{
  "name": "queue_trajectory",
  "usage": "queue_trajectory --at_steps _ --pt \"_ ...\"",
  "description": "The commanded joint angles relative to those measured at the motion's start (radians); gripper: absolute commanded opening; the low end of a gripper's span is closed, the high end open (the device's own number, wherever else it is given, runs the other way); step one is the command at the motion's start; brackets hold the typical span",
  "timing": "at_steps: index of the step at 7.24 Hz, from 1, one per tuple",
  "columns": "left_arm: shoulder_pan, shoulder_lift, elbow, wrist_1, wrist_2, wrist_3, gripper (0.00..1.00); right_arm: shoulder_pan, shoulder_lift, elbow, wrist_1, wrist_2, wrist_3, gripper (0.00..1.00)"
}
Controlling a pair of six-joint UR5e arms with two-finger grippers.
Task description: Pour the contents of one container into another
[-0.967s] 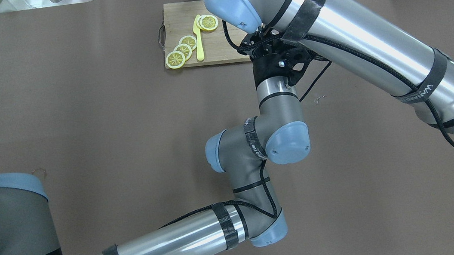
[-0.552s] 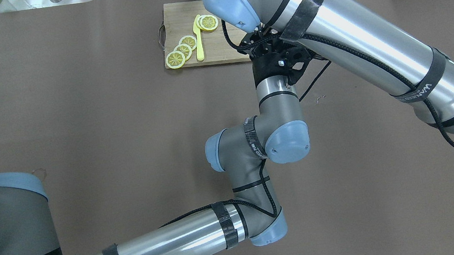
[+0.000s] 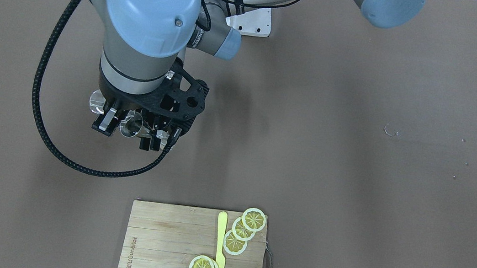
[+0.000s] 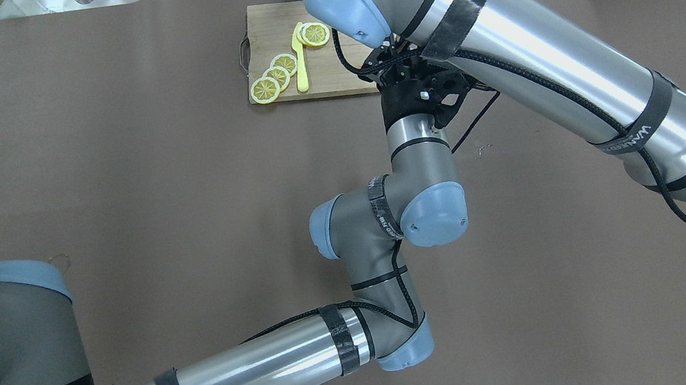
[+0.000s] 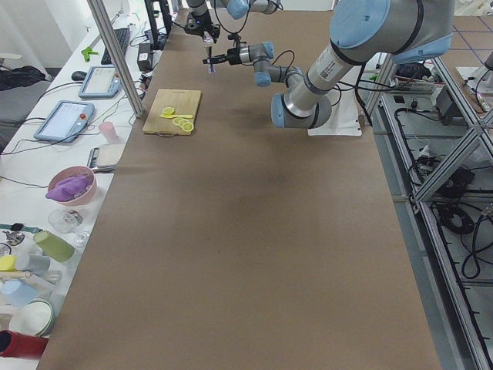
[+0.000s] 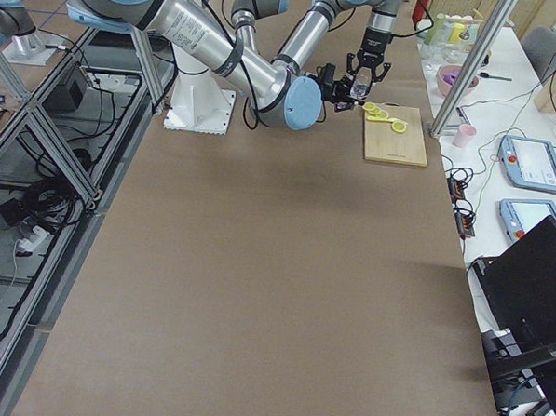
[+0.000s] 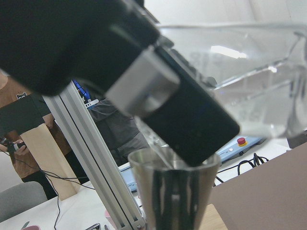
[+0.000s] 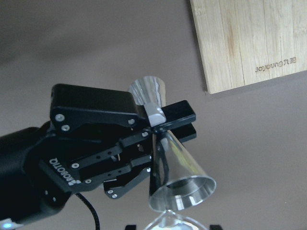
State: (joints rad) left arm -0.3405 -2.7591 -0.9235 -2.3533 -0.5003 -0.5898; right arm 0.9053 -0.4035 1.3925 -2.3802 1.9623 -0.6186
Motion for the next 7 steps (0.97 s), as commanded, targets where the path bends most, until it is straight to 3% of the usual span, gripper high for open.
queue_trajectory --at_steps 1,5,7 --pt "0.0 0.0 0.0 0.0 0.0 0.001 0.0 0.004 -0.006 0.028 0.003 0.003 -0.003 0.0" --pt "-0.005 0.001 -0.001 -0.001 -0.004 -0.001 0.0 0.033 -0.061 0.127 0.016 0.015 0.0 0.0" --pt "-0.009 0.001 -0.003 -0.001 -0.007 -0.001 0.0 0.09 -0.104 0.163 0.056 0.087 0.0 0.0"
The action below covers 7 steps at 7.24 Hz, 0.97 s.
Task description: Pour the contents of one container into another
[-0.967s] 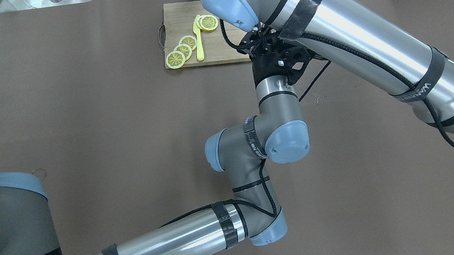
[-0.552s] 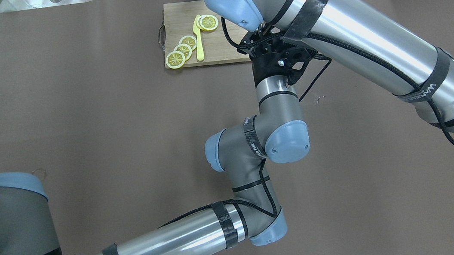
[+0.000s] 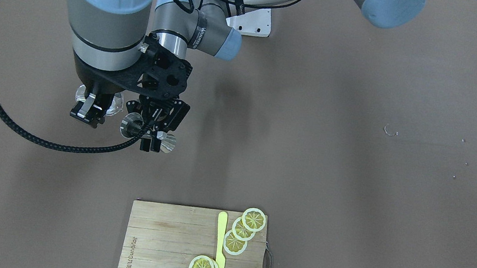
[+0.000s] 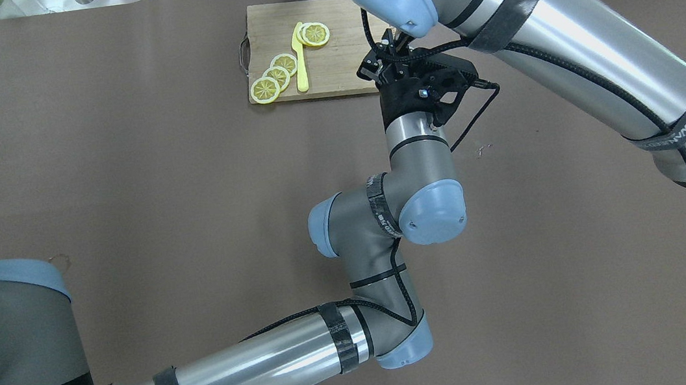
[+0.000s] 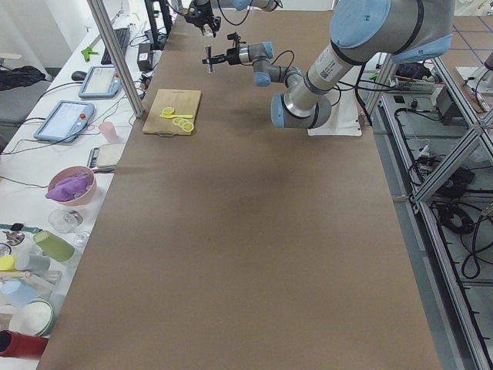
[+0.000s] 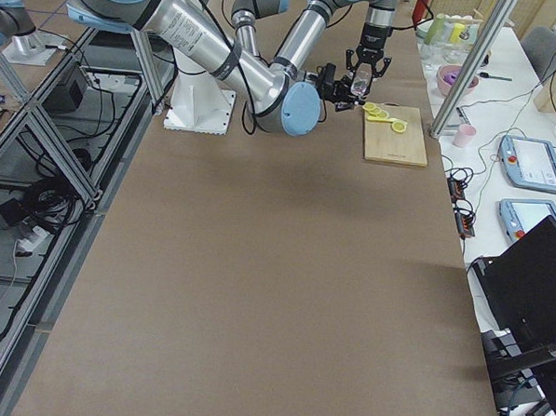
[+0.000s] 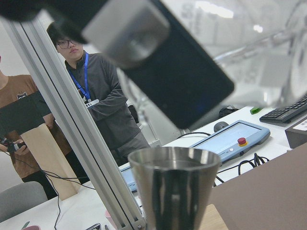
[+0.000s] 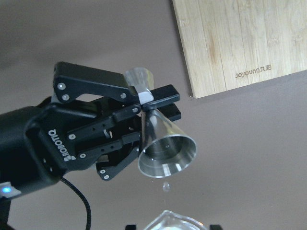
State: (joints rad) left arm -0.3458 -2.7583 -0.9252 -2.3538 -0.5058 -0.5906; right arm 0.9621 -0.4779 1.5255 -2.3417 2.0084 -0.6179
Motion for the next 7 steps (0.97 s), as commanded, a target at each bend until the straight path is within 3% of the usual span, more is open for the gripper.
queue_trajectory --at_steps 1,4,5,7 --pt "-0.008 0.009 -0.007 -0.001 -0.002 0.0 0.0 0.062 -0.06 0.066 0.037 0.064 0.001 0.0" --pt "-0.031 0.083 -0.076 -0.015 -0.005 -0.002 0.0 0.161 -0.213 0.178 0.158 0.202 0.003 0.0" --pt "-0.053 0.124 -0.108 -0.024 -0.005 -0.005 0.0 0.185 -0.281 0.212 0.25 0.231 0.009 0.0" --pt "-0.093 0.196 -0.122 -0.129 -0.032 -0.005 0.0 0.22 -0.384 0.238 0.381 0.279 0.012 0.0"
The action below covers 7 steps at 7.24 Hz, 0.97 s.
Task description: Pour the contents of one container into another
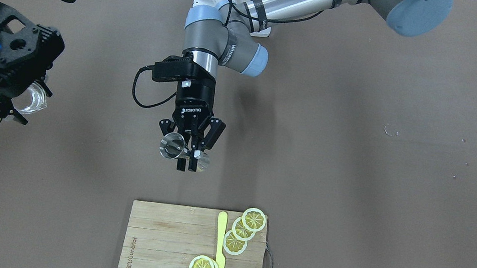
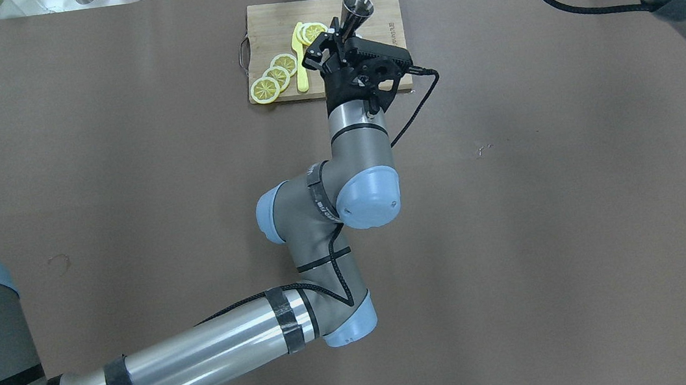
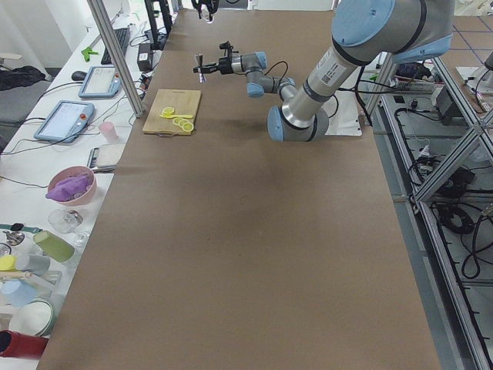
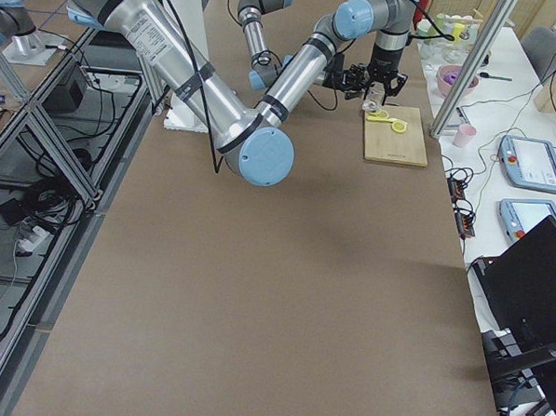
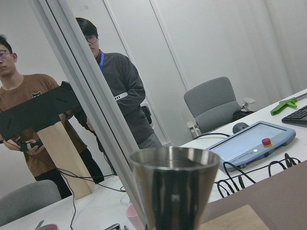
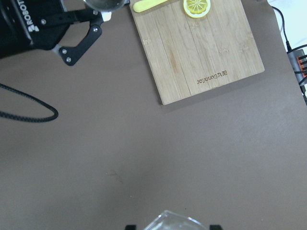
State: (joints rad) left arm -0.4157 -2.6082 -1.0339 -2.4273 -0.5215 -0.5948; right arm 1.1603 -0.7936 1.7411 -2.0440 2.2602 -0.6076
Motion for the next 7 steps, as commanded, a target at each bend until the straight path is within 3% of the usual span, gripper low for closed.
queue_trajectory --at_steps 1,3,7 --pt "-0.044 0.084 -0.034 -0.09 -0.018 0.0 0.0 0.028 -0.152 0.067 0.182 0.03 0.014 0.0" --pt "-0.052 0.211 -0.121 -0.189 -0.046 0.0 0.0 0.039 -0.273 0.081 0.371 0.045 0.067 0.0" --pt "-0.032 0.454 -0.271 -0.337 -0.046 0.0 0.0 0.047 -0.566 0.066 0.937 0.045 0.286 0.0"
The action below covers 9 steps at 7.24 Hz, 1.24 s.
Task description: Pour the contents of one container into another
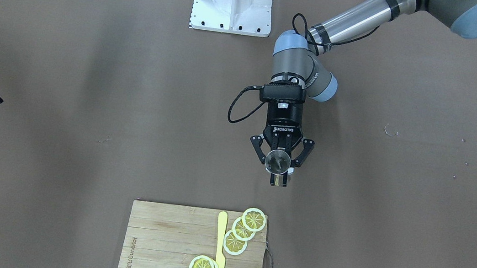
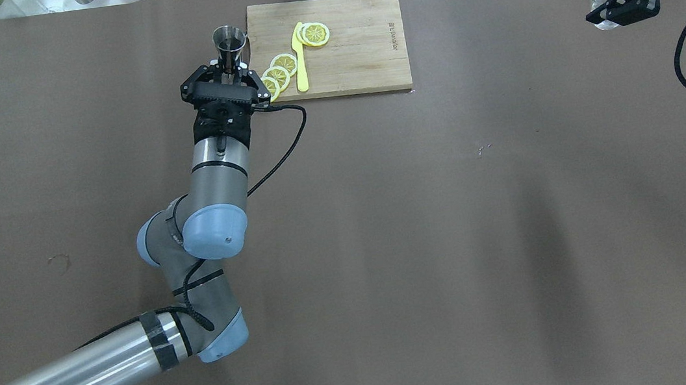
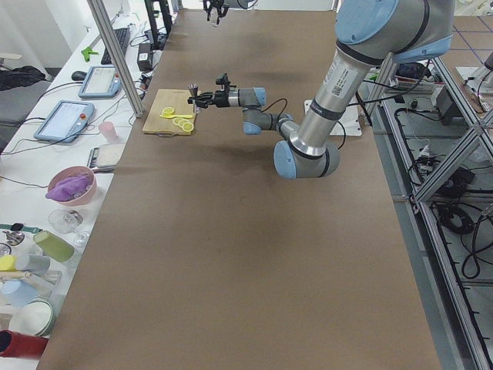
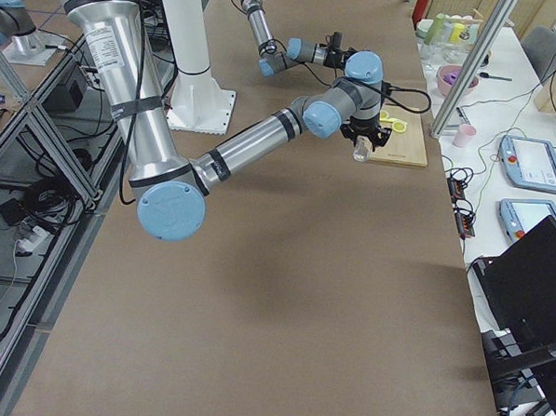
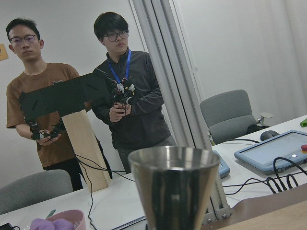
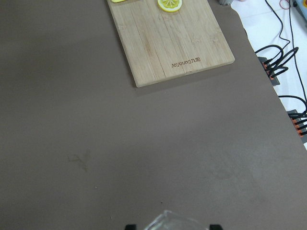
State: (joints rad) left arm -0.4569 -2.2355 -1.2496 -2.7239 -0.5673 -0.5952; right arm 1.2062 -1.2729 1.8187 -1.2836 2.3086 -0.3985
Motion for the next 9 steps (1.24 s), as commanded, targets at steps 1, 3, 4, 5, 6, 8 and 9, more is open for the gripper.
queue_trajectory --at_steps 1,3,4,5,6,8,9 --pt "0.023 0.17 -0.136 -0.046 0.0 0.0 0.0 0.004 -0.111 -0.062 0.304 -0.001 0.131 0.0" --pt "0.056 0.363 -0.293 -0.072 0.0 -0.021 0.0 0.007 -0.144 -0.196 0.543 0.008 0.218 0.0" --pt "0.075 0.443 -0.338 -0.094 0.001 -0.053 0.0 0.007 -0.149 -0.308 0.734 0.008 0.28 0.0" --pt "0.089 0.523 -0.378 -0.123 0.006 -0.087 0.0 0.007 -0.149 -0.384 0.83 0.008 0.3 0.0" --pt "0.109 0.615 -0.42 -0.149 0.009 -0.133 0.0 0.007 -0.151 -0.433 0.88 0.011 0.303 0.0" --pt "0.164 0.773 -0.459 -0.174 0.088 -0.243 0.0 0.006 -0.148 -0.557 1.05 0.002 0.372 0.0" --pt "0.188 0.824 -0.458 -0.203 0.122 -0.276 0.0 0.006 -0.143 -0.612 1.123 -0.008 0.392 0.0"
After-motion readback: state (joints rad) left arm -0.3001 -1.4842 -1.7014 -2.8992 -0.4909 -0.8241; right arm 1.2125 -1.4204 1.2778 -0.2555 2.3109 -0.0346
